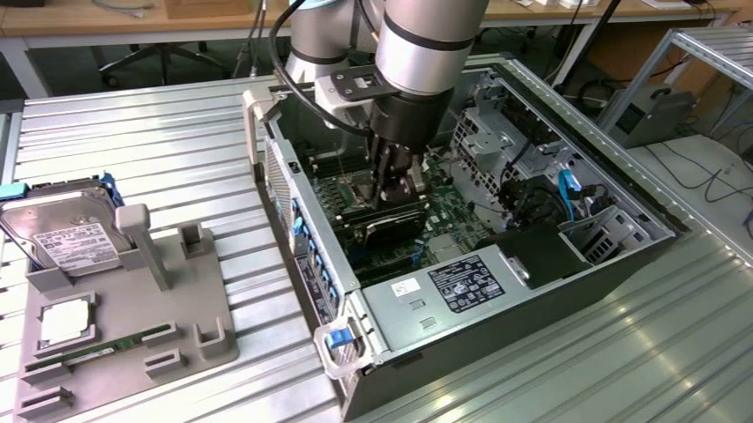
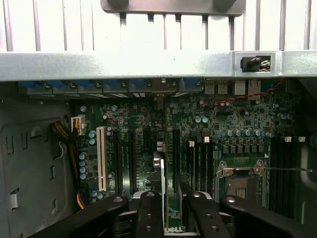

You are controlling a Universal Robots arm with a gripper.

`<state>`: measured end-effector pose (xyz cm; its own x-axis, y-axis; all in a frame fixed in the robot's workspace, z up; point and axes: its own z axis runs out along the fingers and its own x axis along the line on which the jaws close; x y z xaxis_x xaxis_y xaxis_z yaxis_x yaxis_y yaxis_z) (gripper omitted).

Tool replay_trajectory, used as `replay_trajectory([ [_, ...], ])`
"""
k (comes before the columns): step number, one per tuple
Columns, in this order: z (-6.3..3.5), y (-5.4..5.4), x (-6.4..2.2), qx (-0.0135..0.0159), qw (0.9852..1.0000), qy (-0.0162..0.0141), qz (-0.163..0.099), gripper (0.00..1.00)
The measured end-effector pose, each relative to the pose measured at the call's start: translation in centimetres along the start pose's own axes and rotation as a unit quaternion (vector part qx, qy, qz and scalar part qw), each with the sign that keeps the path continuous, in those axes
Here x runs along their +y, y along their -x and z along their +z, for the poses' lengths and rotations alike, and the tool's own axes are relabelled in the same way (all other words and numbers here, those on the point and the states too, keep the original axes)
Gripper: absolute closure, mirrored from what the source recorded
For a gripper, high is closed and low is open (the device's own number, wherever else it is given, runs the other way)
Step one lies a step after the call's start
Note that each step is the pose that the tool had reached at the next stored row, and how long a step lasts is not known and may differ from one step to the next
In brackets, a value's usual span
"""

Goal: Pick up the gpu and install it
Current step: 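Press down on the gpu until it lock into place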

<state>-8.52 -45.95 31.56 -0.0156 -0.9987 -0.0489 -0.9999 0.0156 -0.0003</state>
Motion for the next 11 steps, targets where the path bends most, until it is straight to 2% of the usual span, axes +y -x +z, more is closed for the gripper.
replay_trajectory([
  [3, 0.00, 0.00, 0.00, 0.0000, 1.0000, 0.0000, 0.000, 0.87],
  [5, 0.00, 0.00, 0.00, 0.0000, 1.0000, 0.0000, 0.000, 0.89],
  [11, 0.00, 0.00, -0.15, 0.0000, 1.0000, 0.0002, 0.000, 0.89],
])
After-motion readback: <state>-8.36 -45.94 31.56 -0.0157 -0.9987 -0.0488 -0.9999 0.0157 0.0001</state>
